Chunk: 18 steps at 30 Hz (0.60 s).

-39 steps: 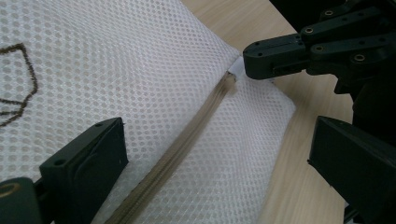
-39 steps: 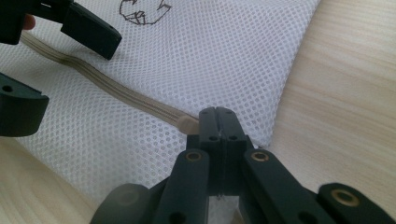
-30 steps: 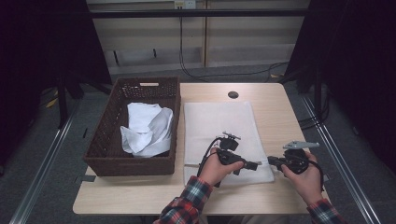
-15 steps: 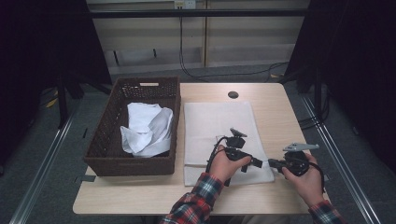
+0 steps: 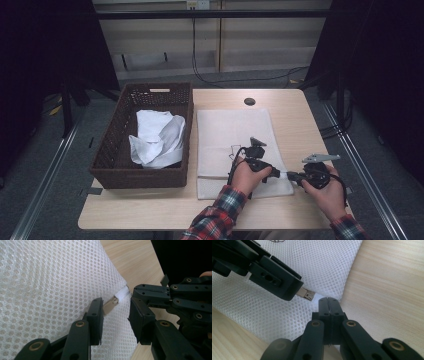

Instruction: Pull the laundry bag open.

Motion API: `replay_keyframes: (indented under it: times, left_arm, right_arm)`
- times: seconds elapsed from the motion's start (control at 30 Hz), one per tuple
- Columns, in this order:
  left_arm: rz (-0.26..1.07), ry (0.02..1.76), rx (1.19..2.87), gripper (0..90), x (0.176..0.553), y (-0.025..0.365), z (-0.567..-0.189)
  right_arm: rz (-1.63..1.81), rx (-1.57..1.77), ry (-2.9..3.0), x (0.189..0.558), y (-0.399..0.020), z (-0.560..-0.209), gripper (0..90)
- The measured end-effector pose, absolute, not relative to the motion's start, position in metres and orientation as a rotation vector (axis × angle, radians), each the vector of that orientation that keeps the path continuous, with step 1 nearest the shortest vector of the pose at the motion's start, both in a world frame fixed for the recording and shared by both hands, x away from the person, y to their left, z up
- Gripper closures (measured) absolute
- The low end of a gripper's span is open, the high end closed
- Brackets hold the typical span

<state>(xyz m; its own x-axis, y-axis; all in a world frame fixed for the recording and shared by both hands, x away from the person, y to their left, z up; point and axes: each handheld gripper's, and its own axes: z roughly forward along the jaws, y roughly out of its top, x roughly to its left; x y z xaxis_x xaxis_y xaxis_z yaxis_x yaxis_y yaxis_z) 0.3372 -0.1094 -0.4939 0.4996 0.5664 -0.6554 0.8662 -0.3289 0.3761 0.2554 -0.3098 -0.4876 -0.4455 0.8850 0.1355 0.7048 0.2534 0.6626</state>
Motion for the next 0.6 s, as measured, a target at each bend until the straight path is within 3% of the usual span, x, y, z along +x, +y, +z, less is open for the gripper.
replay_keyframes:
  times: [0.37,0.6]
  left_arm:
    - [-0.557,1.246,2.025,62.8,0.337,-0.1082,-0.4941]
    - [-0.585,1.278,1.96,70.0,0.3382,-0.1123,-0.5024]
  right_arm:
    - [0.973,1.495,2.277,0.2555,-0.3096,-0.4913,90.0]
    - [0.94,1.467,2.292,0.2551,-0.307,-0.4928,90.0]
